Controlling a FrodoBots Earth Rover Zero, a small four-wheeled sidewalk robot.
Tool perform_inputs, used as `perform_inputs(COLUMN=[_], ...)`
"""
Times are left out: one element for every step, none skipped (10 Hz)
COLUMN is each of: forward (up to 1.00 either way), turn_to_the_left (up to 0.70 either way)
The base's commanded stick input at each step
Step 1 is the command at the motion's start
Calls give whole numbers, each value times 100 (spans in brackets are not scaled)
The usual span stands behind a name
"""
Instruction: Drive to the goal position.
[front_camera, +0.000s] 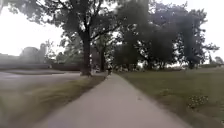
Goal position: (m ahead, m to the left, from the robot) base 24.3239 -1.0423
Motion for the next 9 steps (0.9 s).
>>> perform_inputs(forward=[100,100,100,100,100,100,100,100,100], turn_to_the_left=[0,0,0,0,0,-15,-38,-18,0])
